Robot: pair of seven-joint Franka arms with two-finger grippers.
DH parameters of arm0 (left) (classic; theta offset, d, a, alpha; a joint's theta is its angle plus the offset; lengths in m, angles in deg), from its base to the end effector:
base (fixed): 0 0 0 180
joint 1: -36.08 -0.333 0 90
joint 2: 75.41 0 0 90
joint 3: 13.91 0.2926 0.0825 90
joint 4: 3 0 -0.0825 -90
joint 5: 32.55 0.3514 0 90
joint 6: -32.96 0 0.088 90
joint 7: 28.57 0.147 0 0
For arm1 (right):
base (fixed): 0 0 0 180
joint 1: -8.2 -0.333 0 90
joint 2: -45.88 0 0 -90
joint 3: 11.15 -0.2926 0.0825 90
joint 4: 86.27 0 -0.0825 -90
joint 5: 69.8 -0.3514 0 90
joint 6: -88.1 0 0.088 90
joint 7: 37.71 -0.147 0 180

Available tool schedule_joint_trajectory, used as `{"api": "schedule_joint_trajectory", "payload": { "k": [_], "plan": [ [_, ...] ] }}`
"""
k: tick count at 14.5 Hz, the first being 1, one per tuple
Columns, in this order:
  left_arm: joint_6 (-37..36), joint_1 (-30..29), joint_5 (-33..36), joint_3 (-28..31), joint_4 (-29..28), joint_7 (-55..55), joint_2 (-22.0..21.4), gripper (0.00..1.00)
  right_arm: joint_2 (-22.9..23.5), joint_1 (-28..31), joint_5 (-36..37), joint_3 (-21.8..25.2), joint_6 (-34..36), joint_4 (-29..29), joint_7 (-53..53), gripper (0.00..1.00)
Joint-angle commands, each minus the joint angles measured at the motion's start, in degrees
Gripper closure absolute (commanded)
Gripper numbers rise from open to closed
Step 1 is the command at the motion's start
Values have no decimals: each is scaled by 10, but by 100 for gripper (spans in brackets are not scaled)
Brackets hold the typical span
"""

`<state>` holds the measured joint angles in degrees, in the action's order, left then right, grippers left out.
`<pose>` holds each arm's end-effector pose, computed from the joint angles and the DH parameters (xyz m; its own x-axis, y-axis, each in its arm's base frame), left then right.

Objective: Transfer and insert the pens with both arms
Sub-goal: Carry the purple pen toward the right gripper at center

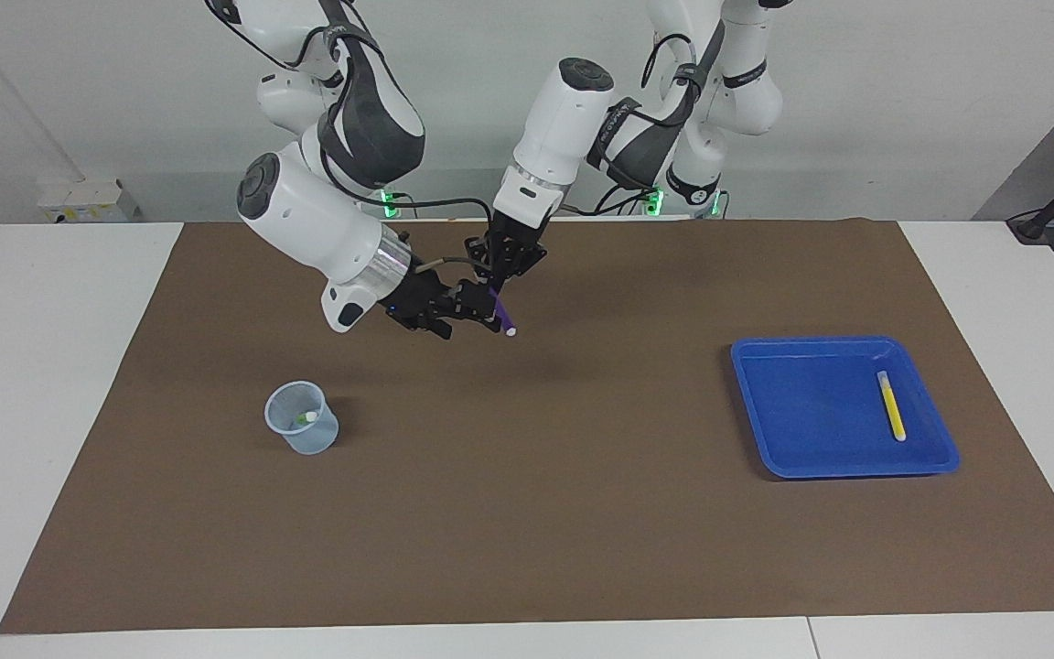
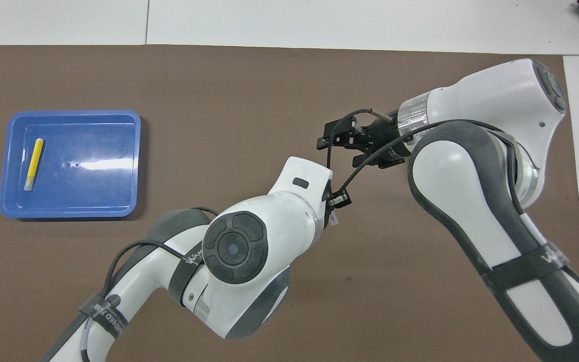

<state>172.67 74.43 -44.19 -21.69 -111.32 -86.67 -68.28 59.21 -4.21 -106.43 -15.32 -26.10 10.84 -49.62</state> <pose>0.4216 -0.4432 0.4400 0.9387 0.3425 0.0401 0.2911 -0.8493 0.4404 0.5688 0.2274 0.4318 0.9828 -0.1295 -0.1317 -0.1814 -0.8102 -0.5574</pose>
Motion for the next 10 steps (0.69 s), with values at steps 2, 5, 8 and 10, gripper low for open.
{"api": "schedule_joint_trajectory", "payload": {
  "k": [2, 5, 8, 10],
  "plan": [
    [15, 9, -18, 8, 16, -4, 12, 100, -8, -11, -2, 0, 1, 12, 80, 2],
    [14, 9, -33, 8, 52, -5, 30, 100, -10, -30, 0, 0, -22, 19, 81, 5],
    [16, 12, -34, 8, 58, -8, 32, 100, -16, -36, 19, 0, -51, 42, 106, 20],
    [16, 12, -34, 9, 57, -9, 32, 100, -16, -31, 20, 0, -50, 40, 125, 26]
  ]
}}
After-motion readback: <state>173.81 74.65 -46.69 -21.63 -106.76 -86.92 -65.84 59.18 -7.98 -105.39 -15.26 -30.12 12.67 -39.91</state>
